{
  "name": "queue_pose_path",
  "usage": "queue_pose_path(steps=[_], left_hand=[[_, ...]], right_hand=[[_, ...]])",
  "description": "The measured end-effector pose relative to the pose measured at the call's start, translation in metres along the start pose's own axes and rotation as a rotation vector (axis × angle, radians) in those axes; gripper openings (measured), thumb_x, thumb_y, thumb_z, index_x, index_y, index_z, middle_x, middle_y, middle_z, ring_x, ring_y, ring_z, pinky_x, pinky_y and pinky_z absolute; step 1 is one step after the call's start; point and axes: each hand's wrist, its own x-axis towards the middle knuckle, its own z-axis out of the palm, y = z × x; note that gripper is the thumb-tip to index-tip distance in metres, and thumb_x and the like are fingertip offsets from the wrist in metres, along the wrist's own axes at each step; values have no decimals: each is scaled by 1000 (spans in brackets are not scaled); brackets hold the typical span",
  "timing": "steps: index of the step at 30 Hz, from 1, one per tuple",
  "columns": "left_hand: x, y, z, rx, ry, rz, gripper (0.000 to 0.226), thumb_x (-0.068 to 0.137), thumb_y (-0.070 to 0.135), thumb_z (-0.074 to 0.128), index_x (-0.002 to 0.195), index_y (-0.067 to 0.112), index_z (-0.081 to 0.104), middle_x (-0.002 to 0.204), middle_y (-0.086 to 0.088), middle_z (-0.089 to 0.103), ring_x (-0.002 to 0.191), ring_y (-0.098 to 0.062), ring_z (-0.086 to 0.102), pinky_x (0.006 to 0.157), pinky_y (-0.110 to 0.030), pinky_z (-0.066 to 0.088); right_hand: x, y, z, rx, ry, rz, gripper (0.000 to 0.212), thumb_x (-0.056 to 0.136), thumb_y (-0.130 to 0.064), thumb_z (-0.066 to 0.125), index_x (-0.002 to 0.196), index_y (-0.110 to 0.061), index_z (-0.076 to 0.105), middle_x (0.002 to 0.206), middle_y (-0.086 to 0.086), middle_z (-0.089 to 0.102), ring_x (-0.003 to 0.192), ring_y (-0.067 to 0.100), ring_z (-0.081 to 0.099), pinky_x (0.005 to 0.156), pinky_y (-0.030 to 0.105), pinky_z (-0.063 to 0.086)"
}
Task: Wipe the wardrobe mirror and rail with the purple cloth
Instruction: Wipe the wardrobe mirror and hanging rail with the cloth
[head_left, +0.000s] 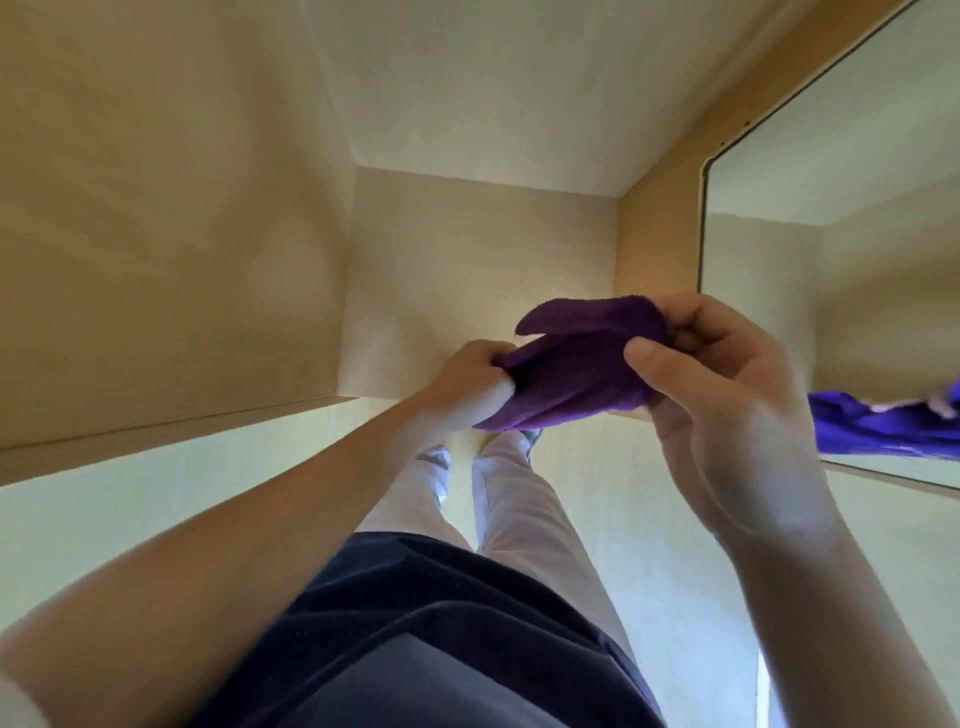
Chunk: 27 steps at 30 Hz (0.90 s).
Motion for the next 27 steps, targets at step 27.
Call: queue_pose_path(steps=[27], left_hand=[[-135,45,95,91,174,234,54,63,-7,28,55,27,70,44,8,55,37,-8,44,42,-13,27]], right_hand=[[-205,69,-87,-63,453,-146,23,81,-6,58,96,-17,72,85,-1,76,79,15,70,69,22,55]])
